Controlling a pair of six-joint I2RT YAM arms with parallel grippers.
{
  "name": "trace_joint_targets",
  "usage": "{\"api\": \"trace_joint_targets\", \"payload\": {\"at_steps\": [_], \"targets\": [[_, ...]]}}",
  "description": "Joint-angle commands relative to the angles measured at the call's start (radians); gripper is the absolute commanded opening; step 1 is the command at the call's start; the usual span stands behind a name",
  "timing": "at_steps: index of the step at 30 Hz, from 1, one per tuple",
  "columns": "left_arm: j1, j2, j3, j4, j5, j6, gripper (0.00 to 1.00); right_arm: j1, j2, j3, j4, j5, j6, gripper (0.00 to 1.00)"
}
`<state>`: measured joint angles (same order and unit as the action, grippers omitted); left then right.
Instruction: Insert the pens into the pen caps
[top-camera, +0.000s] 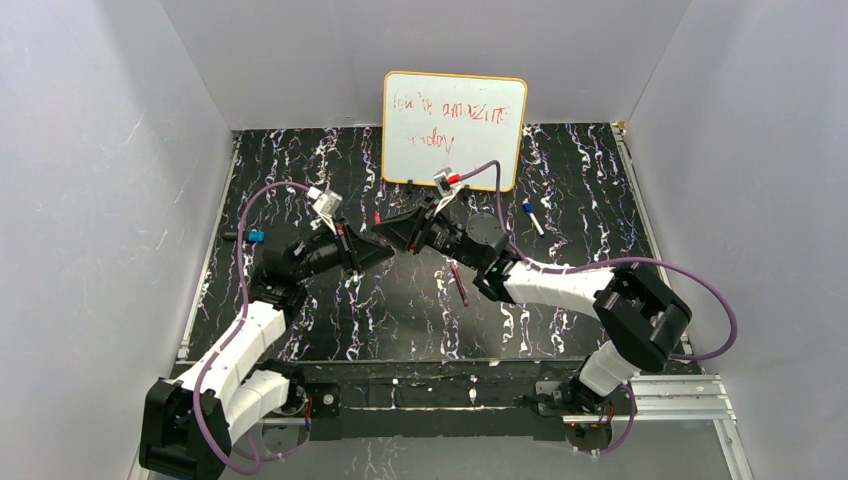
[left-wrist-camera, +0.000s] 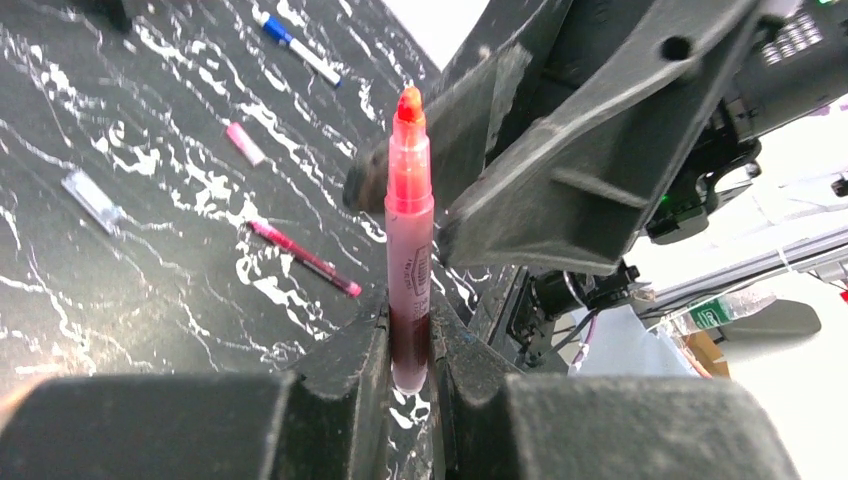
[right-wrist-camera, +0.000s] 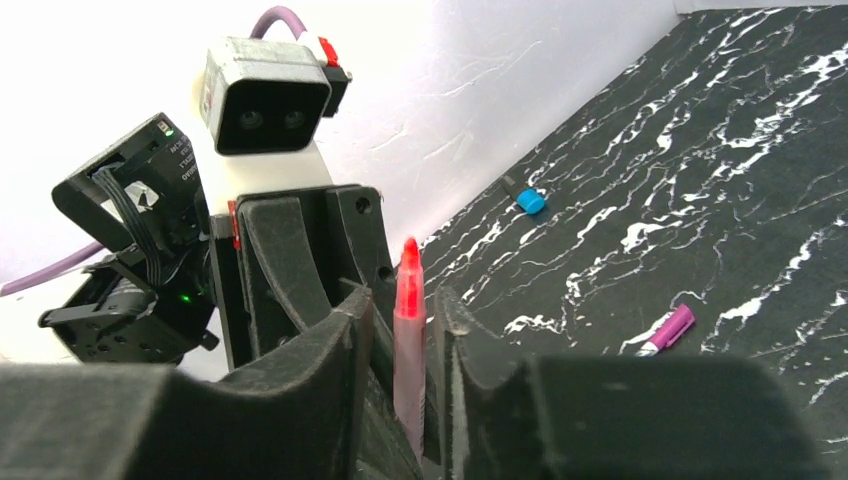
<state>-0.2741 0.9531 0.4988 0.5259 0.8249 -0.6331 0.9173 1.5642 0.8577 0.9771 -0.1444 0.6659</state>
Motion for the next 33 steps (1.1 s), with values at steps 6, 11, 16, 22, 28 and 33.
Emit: {"api": "trace_joint_targets", "payload": {"at_steps": [6,11,16,22,28,33], "targets": [[0.001,0.038,0.081,-0.344,0.009,0.251,0.00,-0.028,-0.208,-0.120,-0.082,0.301,0.029,0.70],[0.001,0.073,0.113,-0.419,-0.018,0.318,0.00,-0.063,-0.413,-0.118,-0.480,0.662,-0.033,0.98],[0.000,0.078,0.127,-0.477,-0.064,0.364,0.00,-0.166,-0.471,-0.044,-0.836,0.755,-0.018,0.99],[0.001,0.074,0.155,-0.580,-0.191,0.434,0.00,-0.264,-0.196,0.351,-1.366,0.630,-0.102,0.99],[0.001,0.068,0.167,-0.622,-0.268,0.468,0.00,-0.286,0.082,0.653,-1.644,0.611,-0.084,0.95],[0.000,0.062,0.171,-0.634,-0.288,0.477,0.00,-0.373,0.139,0.668,-1.655,0.507,-0.040,0.72]]}}
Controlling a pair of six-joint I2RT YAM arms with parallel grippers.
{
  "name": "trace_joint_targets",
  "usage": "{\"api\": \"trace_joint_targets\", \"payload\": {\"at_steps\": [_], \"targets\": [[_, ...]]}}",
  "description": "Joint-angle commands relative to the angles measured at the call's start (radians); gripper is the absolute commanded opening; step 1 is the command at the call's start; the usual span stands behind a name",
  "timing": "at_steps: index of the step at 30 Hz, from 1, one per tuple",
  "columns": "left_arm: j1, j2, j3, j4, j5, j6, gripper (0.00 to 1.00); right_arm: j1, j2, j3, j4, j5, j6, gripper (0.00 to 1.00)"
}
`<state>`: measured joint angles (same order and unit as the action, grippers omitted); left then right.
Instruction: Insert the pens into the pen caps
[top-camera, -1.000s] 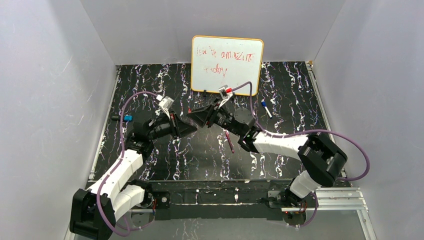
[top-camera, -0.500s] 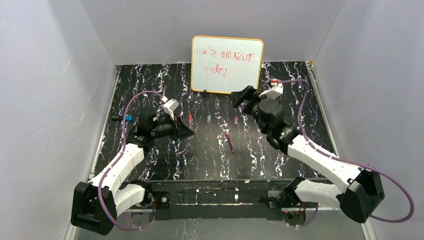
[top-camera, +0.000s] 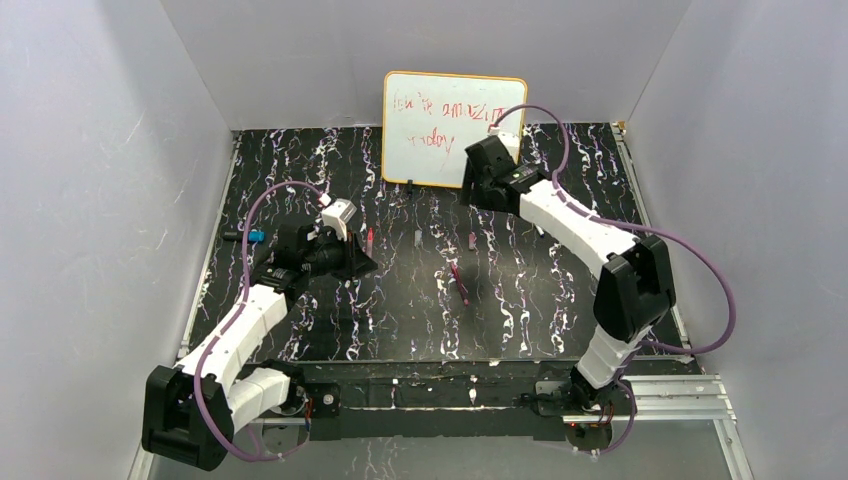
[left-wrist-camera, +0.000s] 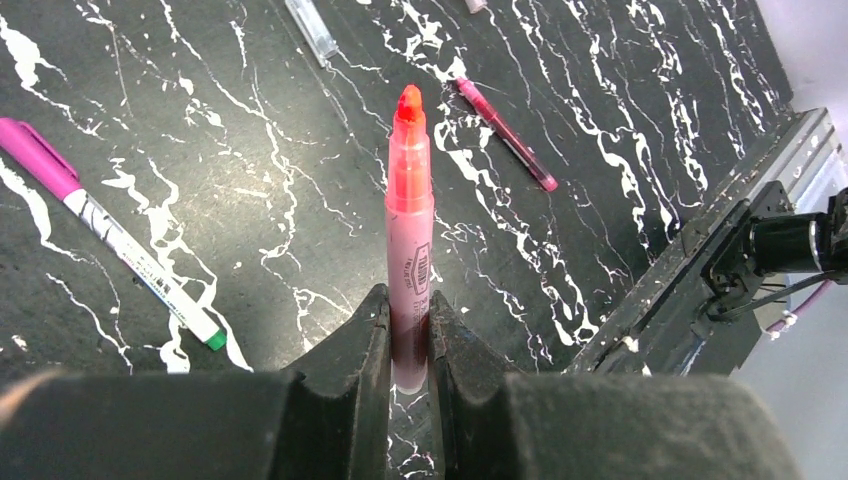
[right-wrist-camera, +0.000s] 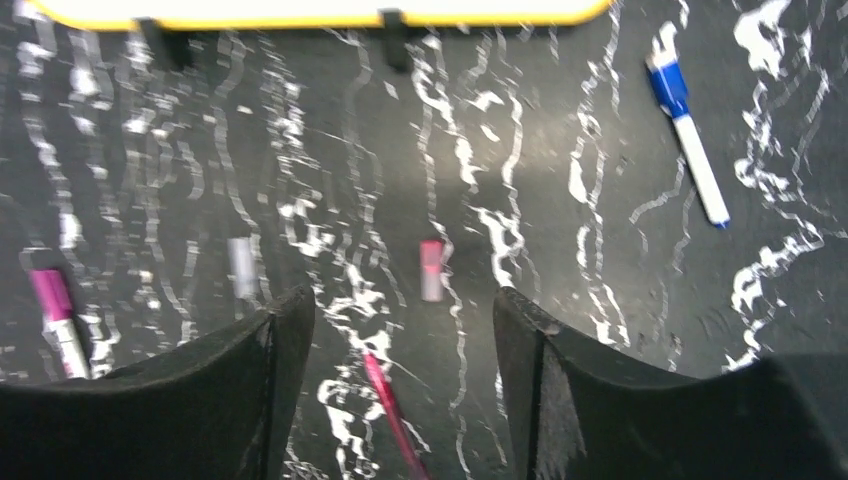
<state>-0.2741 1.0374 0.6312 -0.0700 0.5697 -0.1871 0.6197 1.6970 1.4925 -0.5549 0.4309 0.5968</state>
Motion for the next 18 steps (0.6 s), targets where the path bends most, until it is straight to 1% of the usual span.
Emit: {"api": "trace_joint_targets", "payload": {"at_steps": [1,4,6,9,12,15,18], "targets": [[0.000,-0.025,0.039,-0.039,-0.032,0.031,0.00,-0.097,0.015,0.032,-0.125,-0.090,0.038,0.70],[0.001,-0.033,0.037,-0.041,-0.034,0.031,0.00,-0.144,0.045,0.036,-0.142,-0.127,0.046,0.66],[0.001,-0.039,0.038,-0.042,-0.034,0.031,0.00,-0.150,0.062,0.031,-0.120,-0.171,-0.005,0.67],[0.001,-0.037,0.039,-0.039,-0.031,0.031,0.00,-0.150,0.106,0.042,-0.100,-0.290,-0.083,0.70],[0.001,-0.036,0.041,-0.039,-0.029,0.031,0.00,-0.148,0.163,0.073,-0.107,-0.380,-0.101,0.68],[0.000,-0.037,0.040,-0.041,-0.024,0.031,0.00,-0.138,0.212,0.097,-0.104,-0.402,-0.119,0.65],[0.001,-0.039,0.041,-0.044,-0.023,0.034,0.00,-0.135,0.249,0.105,-0.088,-0.411,-0.131,0.64]]}}
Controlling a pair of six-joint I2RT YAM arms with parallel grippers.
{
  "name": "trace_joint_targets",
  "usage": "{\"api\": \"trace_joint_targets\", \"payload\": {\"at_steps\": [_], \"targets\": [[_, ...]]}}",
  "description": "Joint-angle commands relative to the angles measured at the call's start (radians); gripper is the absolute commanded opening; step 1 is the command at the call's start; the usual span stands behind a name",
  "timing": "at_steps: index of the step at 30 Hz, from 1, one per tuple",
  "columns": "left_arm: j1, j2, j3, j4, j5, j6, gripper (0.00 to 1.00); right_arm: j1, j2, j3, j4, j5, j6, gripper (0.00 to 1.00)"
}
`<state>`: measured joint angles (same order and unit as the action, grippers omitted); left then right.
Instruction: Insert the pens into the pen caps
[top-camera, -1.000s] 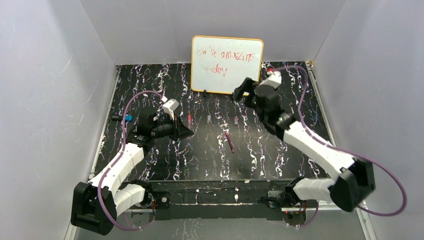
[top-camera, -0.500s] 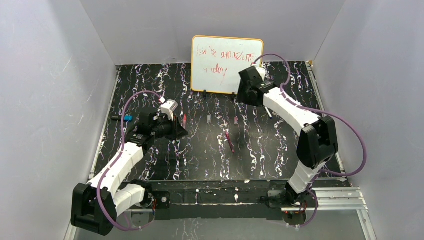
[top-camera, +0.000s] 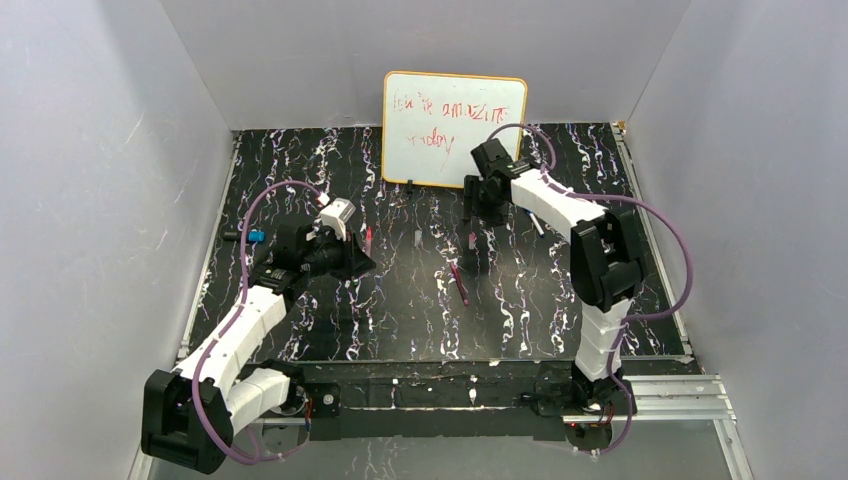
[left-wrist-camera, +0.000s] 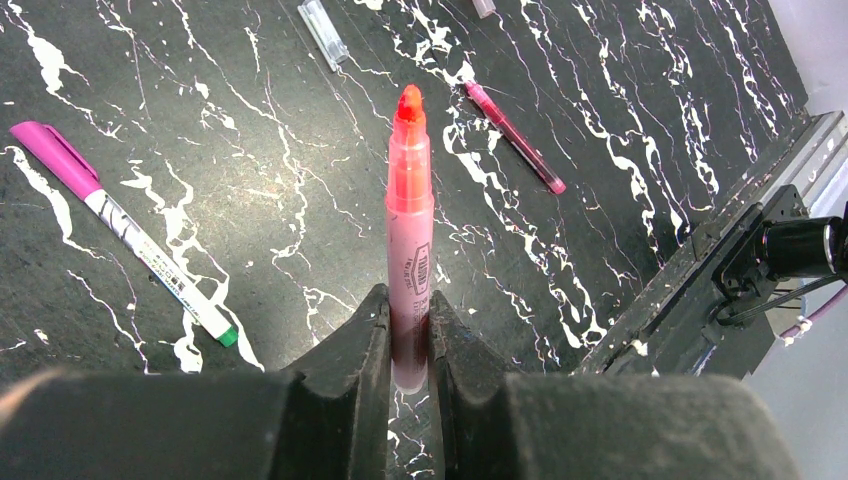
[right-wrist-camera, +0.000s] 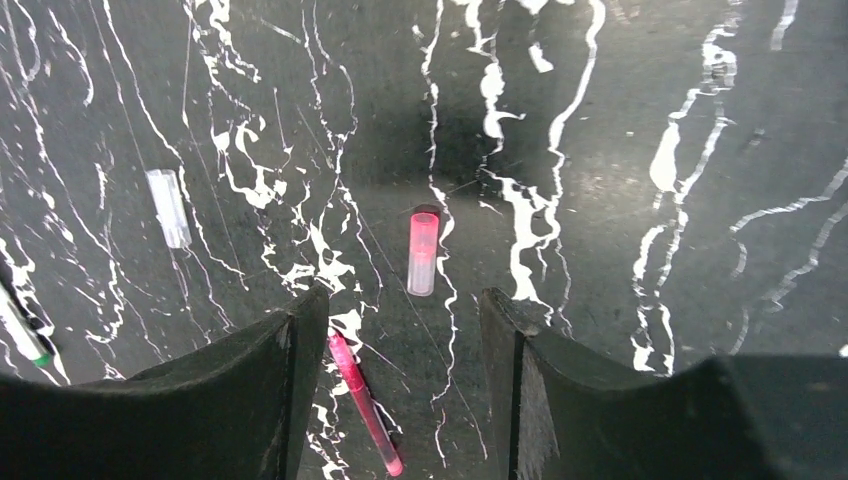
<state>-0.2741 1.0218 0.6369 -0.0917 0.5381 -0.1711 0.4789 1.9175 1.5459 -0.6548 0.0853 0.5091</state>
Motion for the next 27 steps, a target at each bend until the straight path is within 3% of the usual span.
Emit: {"api": "trace_joint_targets", "payload": {"at_steps": [1,21,27], "targets": [[0.001,-0.023,0.035,-0.023,0.009,0.018,0.00,0.008,0.041,0.051,0.020,-0.068,-0.047,0.64],[0.000,-0.005,0.039,-0.040,0.001,0.033,0.00,0.039,0.171,0.071,0.057,0.001,-0.086,0.46],[0.001,-0.005,0.040,-0.042,-0.002,0.034,0.00,0.039,0.190,0.075,0.052,0.022,-0.087,0.45]]}}
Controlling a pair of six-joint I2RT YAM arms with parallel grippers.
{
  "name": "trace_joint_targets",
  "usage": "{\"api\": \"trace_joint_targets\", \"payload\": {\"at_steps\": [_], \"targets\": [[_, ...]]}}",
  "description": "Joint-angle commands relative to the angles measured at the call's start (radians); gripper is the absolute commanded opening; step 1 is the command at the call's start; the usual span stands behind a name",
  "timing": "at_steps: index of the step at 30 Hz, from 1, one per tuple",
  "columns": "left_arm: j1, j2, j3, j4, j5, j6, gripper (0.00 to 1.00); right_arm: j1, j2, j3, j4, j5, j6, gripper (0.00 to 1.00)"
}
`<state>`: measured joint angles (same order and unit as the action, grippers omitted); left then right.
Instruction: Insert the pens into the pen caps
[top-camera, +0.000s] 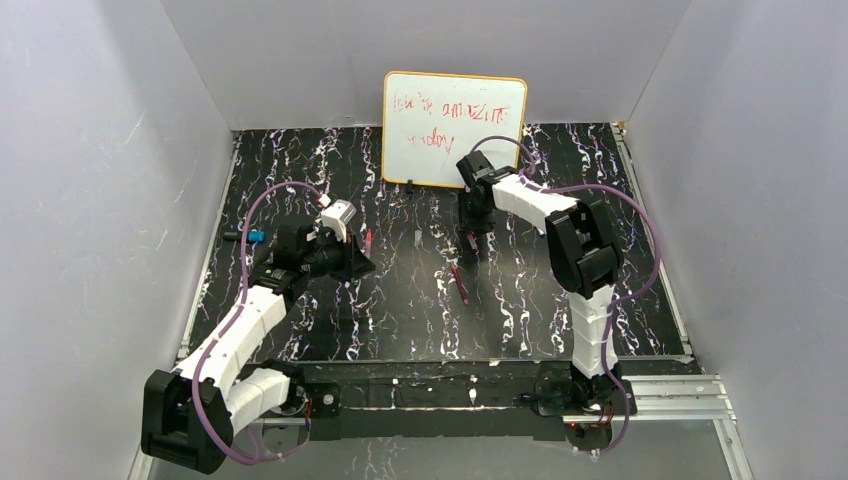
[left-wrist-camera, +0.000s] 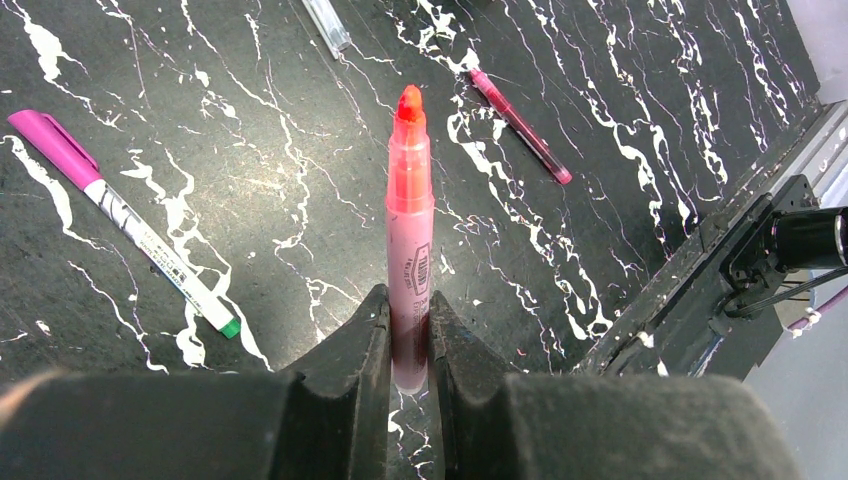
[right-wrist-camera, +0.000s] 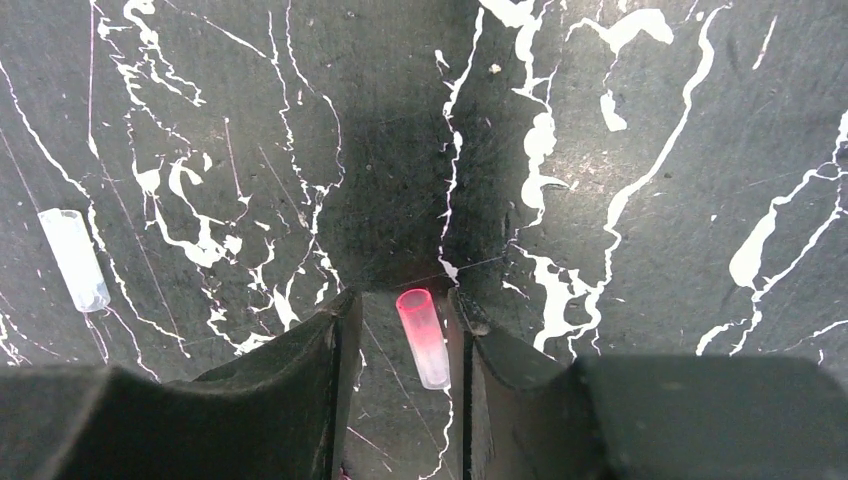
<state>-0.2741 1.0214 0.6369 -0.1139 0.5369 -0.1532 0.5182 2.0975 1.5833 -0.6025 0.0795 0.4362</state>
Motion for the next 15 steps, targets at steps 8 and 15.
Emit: {"api": "trace_joint_targets", "payload": {"at_steps": [8,15], "targets": [[0.001,-0.003,0.040,-0.023,-0.006,0.018,0.00,-0.001,0.002,0.018,0.009,-0.004,-0.019,0.26],[0.001,-0.004,0.043,-0.028,-0.013,0.021,0.00,-0.005,-0.090,-0.071,0.031,-0.025,0.025,0.12]]}}
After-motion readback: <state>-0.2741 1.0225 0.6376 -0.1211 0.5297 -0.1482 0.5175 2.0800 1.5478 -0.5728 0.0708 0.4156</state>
